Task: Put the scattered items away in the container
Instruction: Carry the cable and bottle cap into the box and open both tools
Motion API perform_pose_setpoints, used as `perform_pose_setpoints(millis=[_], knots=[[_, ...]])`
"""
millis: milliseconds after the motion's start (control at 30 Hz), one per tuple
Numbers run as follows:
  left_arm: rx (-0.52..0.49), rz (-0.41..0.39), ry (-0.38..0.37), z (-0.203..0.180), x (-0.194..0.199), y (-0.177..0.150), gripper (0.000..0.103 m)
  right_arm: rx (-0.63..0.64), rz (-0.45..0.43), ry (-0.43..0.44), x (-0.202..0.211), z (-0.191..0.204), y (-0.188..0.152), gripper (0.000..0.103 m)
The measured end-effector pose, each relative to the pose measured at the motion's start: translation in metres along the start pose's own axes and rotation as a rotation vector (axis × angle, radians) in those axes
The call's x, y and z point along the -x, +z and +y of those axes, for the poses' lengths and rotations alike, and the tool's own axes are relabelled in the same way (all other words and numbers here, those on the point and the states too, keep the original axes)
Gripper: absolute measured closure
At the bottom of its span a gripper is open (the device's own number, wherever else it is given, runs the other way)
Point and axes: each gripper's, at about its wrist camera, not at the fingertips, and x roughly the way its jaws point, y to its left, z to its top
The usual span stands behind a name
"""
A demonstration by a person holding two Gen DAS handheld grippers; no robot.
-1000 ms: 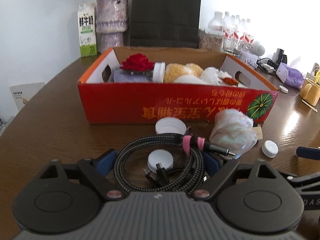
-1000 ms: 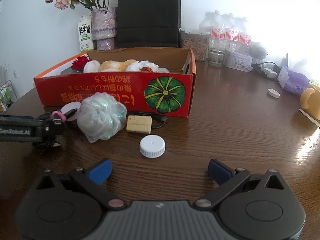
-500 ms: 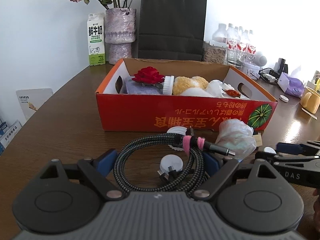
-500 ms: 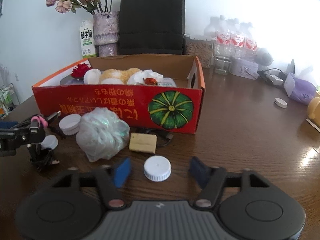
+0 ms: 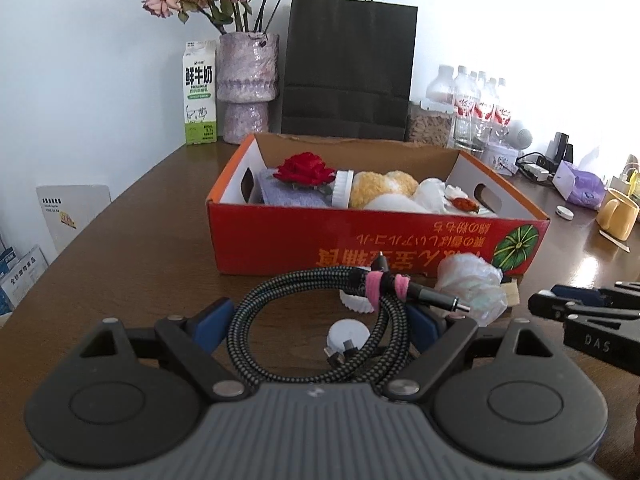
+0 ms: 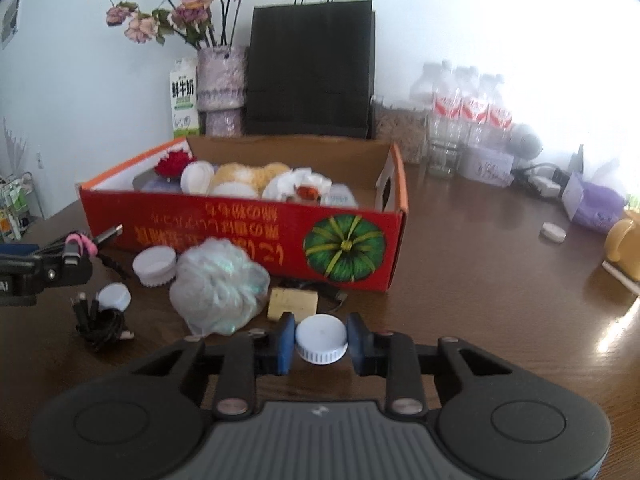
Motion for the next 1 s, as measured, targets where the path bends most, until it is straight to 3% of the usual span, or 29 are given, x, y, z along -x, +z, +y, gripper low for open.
perform_pose_setpoints(millis=[533, 767, 1000], knots=[[0.016, -0.166, -0.009, -0.018, 0.008, 0.056, 0.013, -0.016, -0.208, 0.058, 0.022, 0.017, 0.069, 0.076], [0.043, -0.215, 0.01, -0.025, -0.011, 0.089, 0.013, -0.033, -0.252, 0.064, 0.001, 0.023, 0.1, 0.076], [0.071, -0.219, 0.025, -0.029, -0.064, 0.108, 0.013, -0.116, -0.241, 0.049, -0.048, 0.009, 0.114, 0.076]])
